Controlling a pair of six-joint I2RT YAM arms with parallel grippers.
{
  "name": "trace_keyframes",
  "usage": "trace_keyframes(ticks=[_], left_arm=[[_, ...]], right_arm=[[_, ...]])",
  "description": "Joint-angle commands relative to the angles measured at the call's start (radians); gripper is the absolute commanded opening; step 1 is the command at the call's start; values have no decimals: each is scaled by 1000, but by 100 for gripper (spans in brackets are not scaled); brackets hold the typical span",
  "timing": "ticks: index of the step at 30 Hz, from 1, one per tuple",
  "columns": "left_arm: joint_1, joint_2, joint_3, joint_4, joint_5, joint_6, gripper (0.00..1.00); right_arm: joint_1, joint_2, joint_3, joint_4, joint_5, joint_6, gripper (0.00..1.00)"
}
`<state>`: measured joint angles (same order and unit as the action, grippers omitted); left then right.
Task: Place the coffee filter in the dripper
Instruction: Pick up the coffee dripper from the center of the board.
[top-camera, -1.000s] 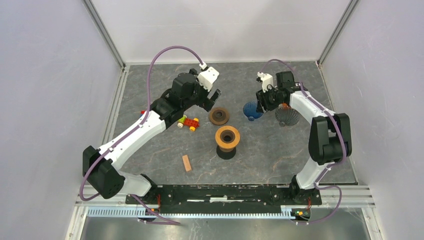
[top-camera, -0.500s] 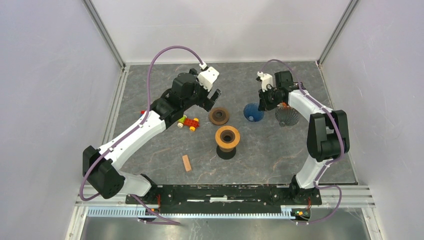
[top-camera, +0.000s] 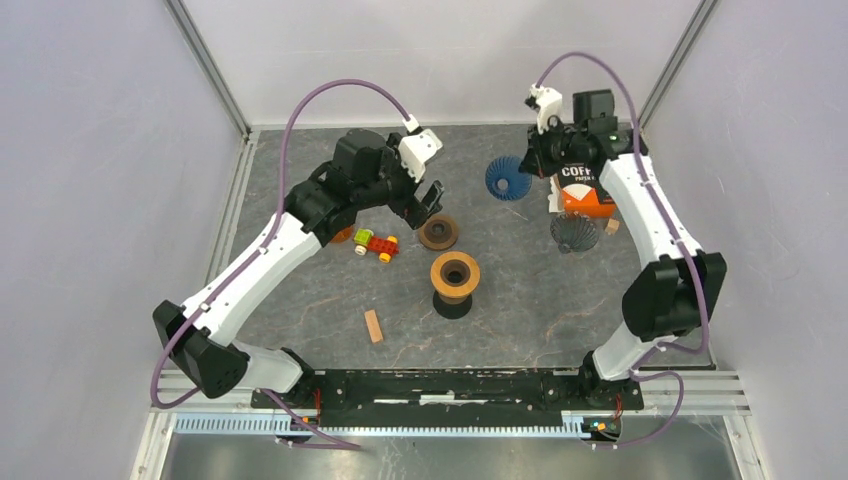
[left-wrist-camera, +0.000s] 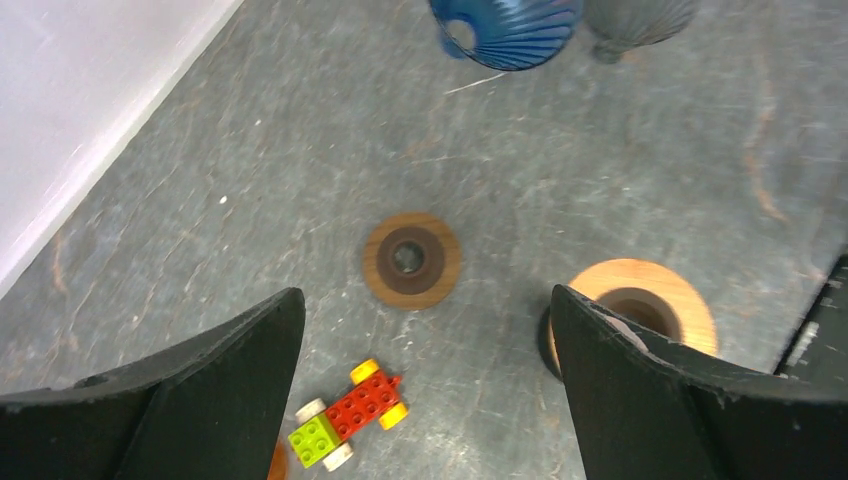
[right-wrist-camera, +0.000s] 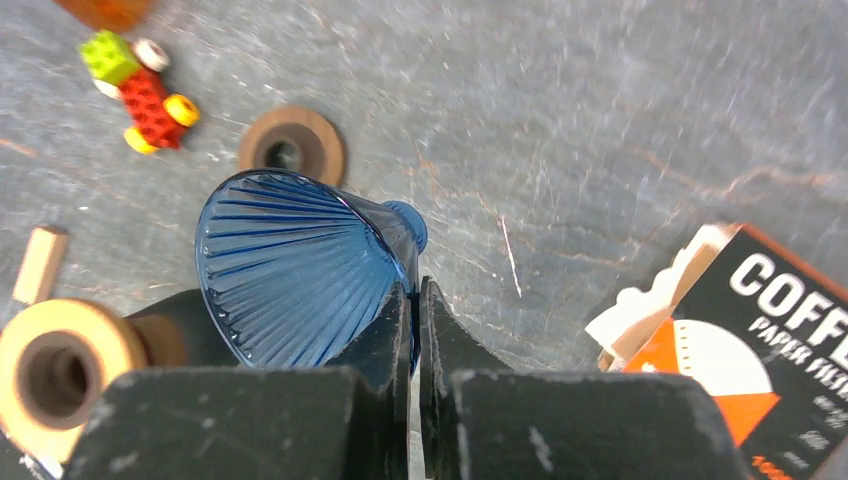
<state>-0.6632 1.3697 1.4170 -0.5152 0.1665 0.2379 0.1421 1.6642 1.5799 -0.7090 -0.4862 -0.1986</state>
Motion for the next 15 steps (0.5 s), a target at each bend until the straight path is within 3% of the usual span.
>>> trace_keyframes(ticks=[1, 8, 15], left_arm=[[-7, -24, 118, -153, 183, 30, 96], [-19, 29, 194, -195, 263, 8, 85], [-23, 99, 266, -199, 266, -189, 69]], right_arm=[[25, -67, 118, -180, -123, -49, 0], [150, -129, 135, -263, -175, -99, 0], [280, -153, 95, -244, -137, -97, 0]])
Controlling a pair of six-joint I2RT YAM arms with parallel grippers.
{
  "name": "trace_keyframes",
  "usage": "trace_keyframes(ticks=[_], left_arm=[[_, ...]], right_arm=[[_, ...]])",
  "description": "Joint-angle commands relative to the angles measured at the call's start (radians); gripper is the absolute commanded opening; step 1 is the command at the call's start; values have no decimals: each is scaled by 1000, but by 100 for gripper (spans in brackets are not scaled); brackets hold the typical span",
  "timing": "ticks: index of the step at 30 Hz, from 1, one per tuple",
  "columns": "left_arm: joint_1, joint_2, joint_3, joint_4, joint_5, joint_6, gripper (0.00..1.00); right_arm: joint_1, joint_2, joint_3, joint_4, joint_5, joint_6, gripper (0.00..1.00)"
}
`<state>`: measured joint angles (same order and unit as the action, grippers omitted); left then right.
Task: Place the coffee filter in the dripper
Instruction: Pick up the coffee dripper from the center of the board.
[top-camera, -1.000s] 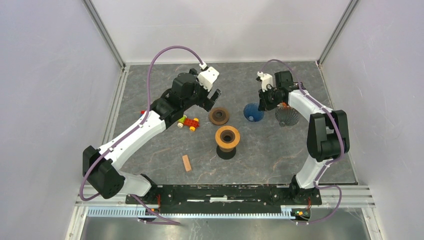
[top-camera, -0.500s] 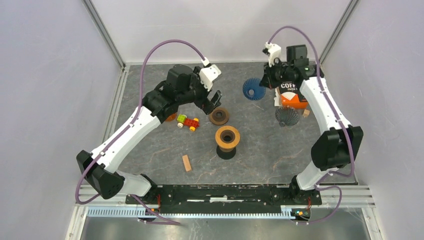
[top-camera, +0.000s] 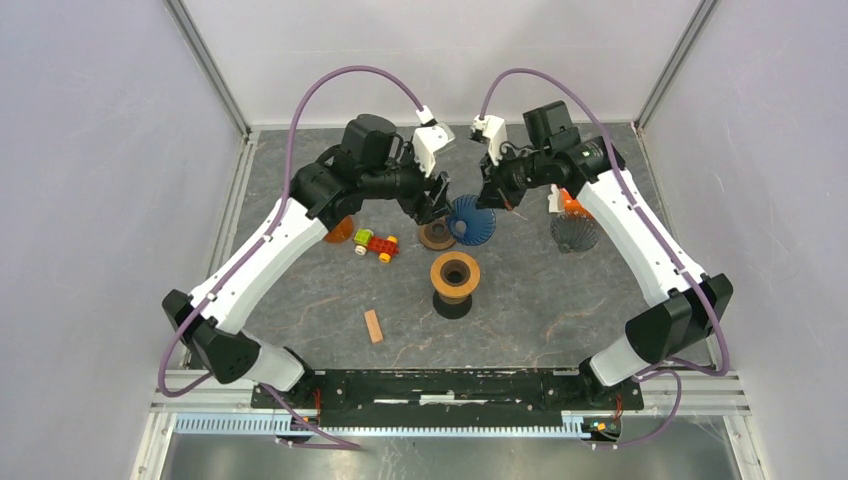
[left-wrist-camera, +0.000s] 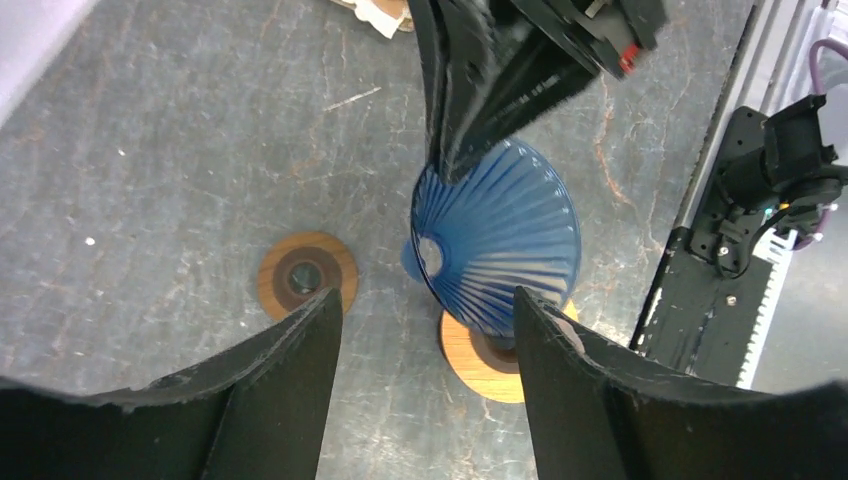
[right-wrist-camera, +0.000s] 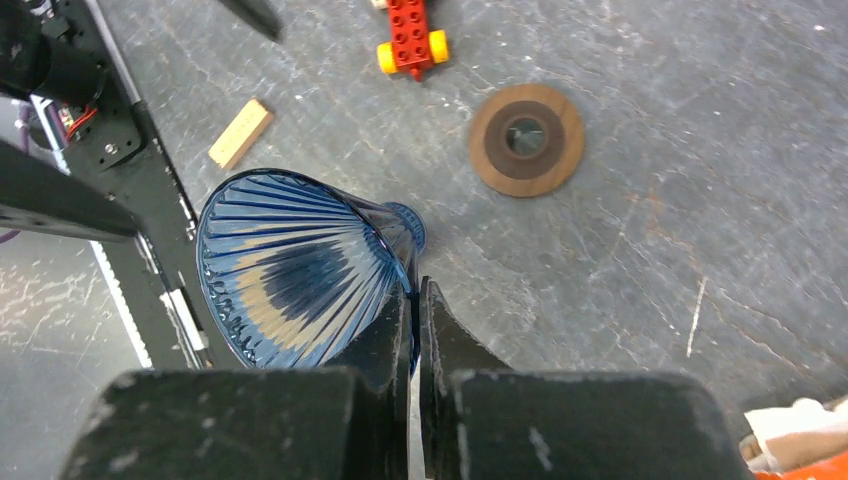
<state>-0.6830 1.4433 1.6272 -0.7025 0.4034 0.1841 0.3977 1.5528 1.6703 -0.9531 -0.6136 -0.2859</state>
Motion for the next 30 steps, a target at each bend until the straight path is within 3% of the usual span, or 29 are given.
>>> trace_keyframes(ticks=[1, 11, 19, 24, 30], left_arm=[[-3, 28, 54, -13, 18, -159, 68], [-11, 70, 44, 2, -29, -300, 58], [-39, 73, 23, 2, -108, -296, 50], [-42, 66, 6, 4, -105, -291, 39], [-56, 68, -18, 10, -108, -293, 36]], right_arm=[[26, -39, 7, 5, -13, -5, 0], [45, -41, -2, 41, -28, 22, 0], [46, -47, -16, 51, -48, 39, 0], [46, -54, -30, 56, -55, 44, 0], [46, -62, -34, 60, -54, 48, 0]])
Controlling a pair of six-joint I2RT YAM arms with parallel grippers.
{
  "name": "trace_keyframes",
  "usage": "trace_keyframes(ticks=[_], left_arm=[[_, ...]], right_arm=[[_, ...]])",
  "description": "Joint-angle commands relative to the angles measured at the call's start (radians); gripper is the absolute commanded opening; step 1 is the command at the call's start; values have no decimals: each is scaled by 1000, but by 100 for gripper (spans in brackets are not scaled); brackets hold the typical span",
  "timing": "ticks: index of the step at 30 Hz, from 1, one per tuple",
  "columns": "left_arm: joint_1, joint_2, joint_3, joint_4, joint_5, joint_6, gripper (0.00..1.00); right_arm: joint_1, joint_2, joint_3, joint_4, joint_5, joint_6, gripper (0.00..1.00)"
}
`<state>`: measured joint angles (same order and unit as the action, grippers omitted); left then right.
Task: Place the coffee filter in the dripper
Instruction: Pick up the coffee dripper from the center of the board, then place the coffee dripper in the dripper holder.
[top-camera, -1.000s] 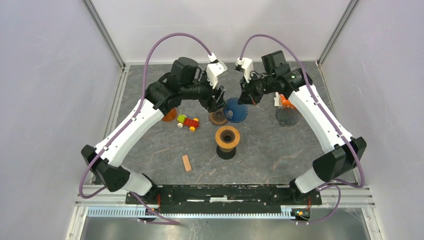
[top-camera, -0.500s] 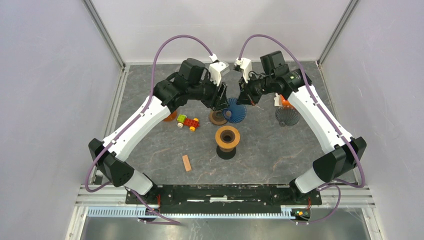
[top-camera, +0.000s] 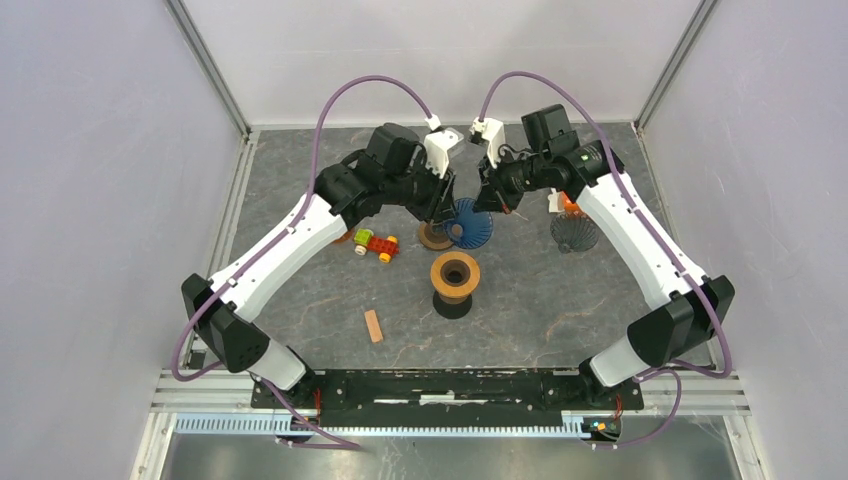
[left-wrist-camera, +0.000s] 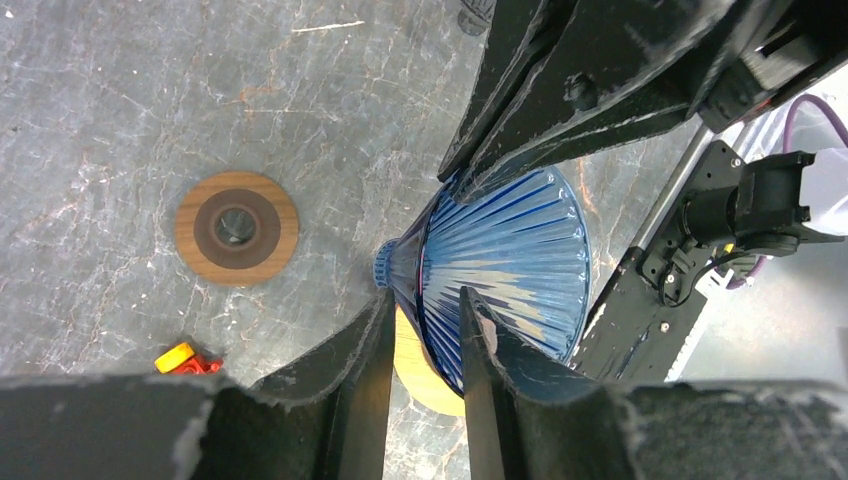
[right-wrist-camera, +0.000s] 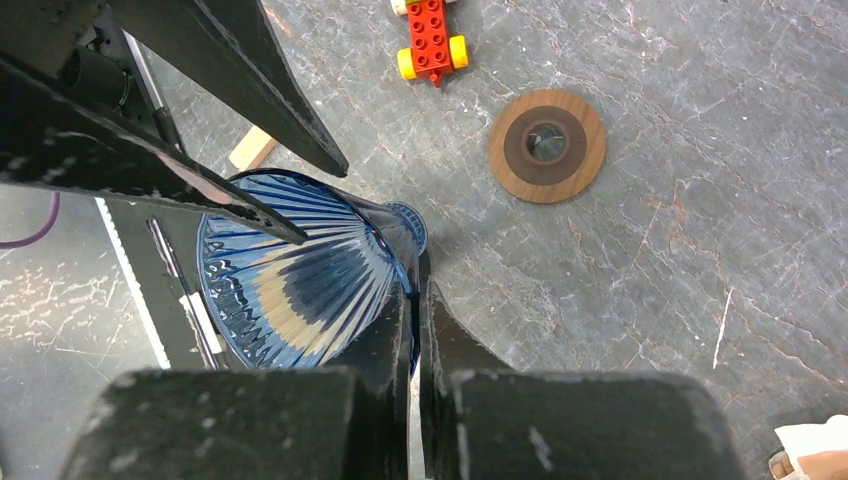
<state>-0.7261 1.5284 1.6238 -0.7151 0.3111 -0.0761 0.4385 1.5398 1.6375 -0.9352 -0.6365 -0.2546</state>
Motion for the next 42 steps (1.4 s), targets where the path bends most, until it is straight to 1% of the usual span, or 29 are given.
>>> trace_keyframes(ticks=[1, 5, 7, 12, 16, 20, 23, 24, 27, 31, 34, 39, 42], left_arm=[[-13, -17, -17, 24, -19, -31, 36], [-15, -18, -24, 27, -28, -30, 36], [-16, -17, -24, 32, -29, -30, 34], [-19, -8, -8, 34, -29, -28, 22], [-25, 1, -5, 34, -29, -27, 15], [-28, 8, -5, 34, -31, -25, 2], [-26, 8, 2, 33, -27, -31, 2], [-27, 7, 5, 31, -19, -34, 2], [-27, 4, 17, 16, 10, -53, 2], [-25, -18, -3, 16, 53, -85, 2], [-24, -42, -32, 27, 73, -107, 2], [-4, -101, -112, 59, 91, -127, 2], [15, -126, -155, 72, 111, -142, 2]], right_arm=[[5, -49, -2, 44, -29, 17, 0], [4, -52, -3, 45, -28, 18, 0], [5, -52, -6, 46, -25, 19, 0], [5, -50, -9, 48, -26, 20, 0], [5, -50, -2, 49, -30, 22, 0], [4, -51, 0, 52, -46, 26, 0], [5, -52, 2, 52, -60, 24, 0], [4, -54, 1, 50, -66, 20, 3], [5, -64, 0, 44, -70, 8, 17], [3, -73, -9, 41, -59, -6, 36], [3, -83, -23, 41, -68, -13, 45], [1, -110, -47, 44, -84, -34, 50], [-6, -133, -66, 42, -120, -59, 54]])
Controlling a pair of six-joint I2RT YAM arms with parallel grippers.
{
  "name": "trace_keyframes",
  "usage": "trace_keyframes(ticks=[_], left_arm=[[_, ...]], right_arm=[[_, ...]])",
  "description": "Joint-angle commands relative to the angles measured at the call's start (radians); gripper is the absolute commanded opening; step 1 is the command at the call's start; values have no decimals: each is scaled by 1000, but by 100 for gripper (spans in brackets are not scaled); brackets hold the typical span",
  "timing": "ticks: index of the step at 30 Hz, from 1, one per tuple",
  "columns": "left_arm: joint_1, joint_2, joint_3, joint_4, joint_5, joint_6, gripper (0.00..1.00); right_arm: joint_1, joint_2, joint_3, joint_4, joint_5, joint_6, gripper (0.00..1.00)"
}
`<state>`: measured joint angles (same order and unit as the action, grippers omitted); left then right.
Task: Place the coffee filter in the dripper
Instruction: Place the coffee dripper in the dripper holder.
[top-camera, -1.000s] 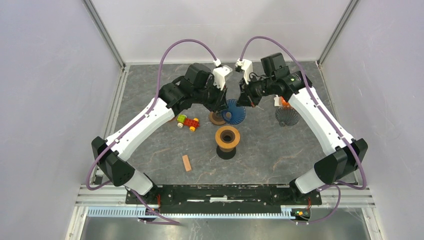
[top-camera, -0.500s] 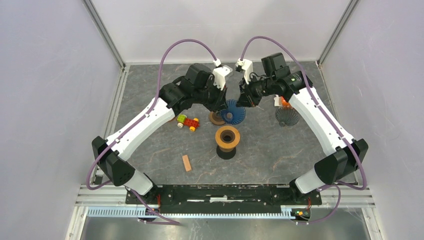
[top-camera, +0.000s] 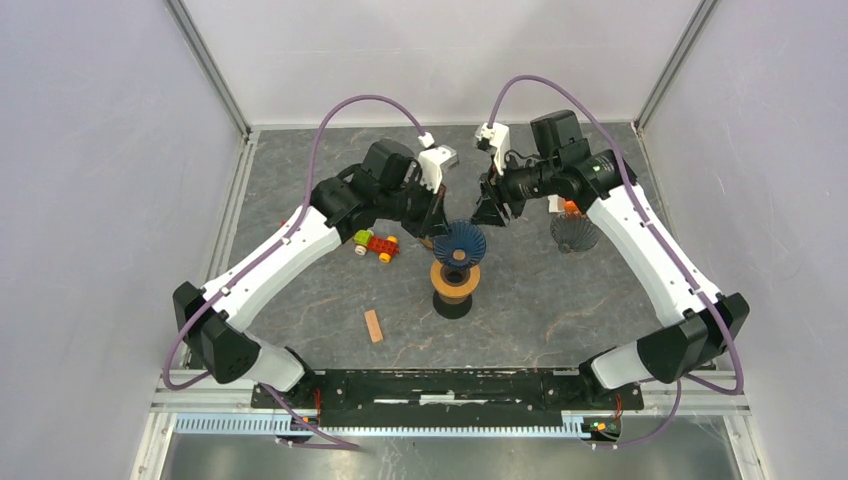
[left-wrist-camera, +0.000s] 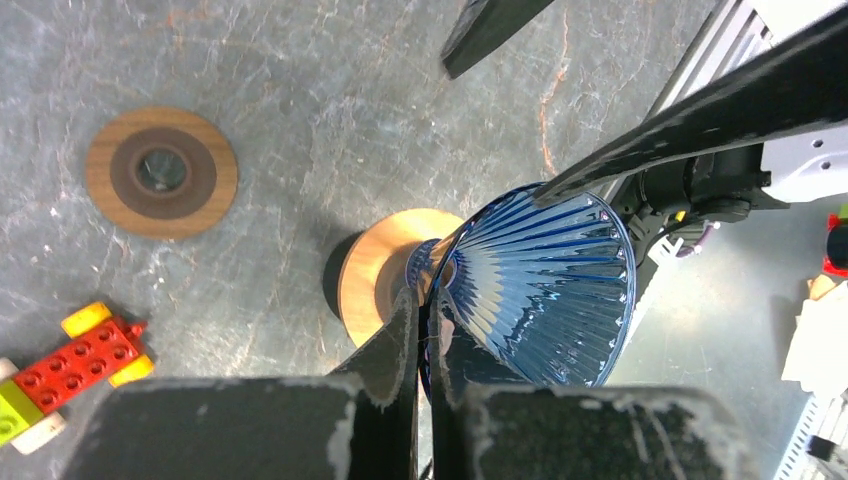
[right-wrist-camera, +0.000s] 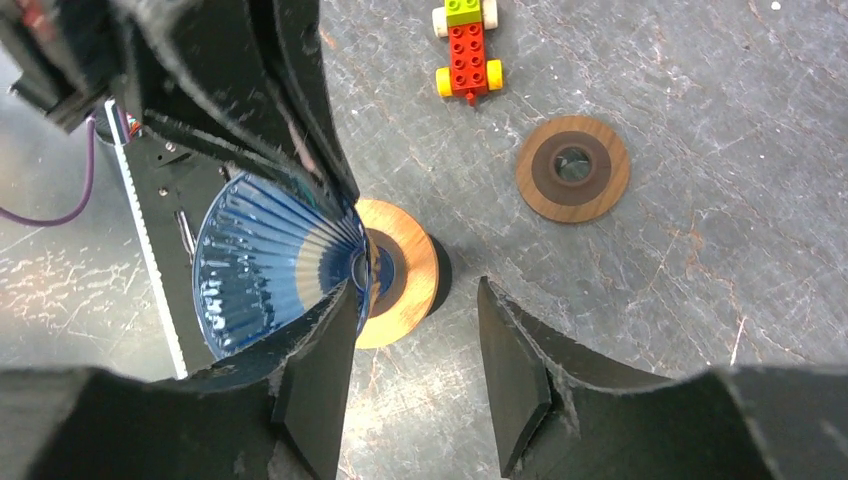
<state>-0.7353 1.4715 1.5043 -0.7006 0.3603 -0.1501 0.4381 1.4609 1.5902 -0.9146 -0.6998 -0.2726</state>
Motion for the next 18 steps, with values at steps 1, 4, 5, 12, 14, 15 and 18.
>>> trace_keyframes(ticks=[1, 4, 5, 12, 14, 15, 18], left_arm=[[26, -75, -45, 59, 65, -66, 2], [27, -88, -71, 55, 80, -62, 2], [27, -90, -76, 52, 84, -61, 2], [25, -81, -116, 59, 90, -77, 2], [26, -81, -119, 63, 84, -75, 2], [25, -80, -119, 66, 83, -75, 2], [26, -75, -120, 73, 87, -83, 2]], right_arm=[[-8, -65, -26, 20, -66, -48, 56], [-17, -85, -39, 16, -87, -76, 58], [-18, -89, -42, 12, -104, -88, 58], [-16, -88, -106, 5, -194, -116, 58], [-14, -81, -131, 9, -207, -112, 58], [-11, -77, -141, 13, -204, -108, 57], [-4, -67, -154, 17, -217, -106, 58]])
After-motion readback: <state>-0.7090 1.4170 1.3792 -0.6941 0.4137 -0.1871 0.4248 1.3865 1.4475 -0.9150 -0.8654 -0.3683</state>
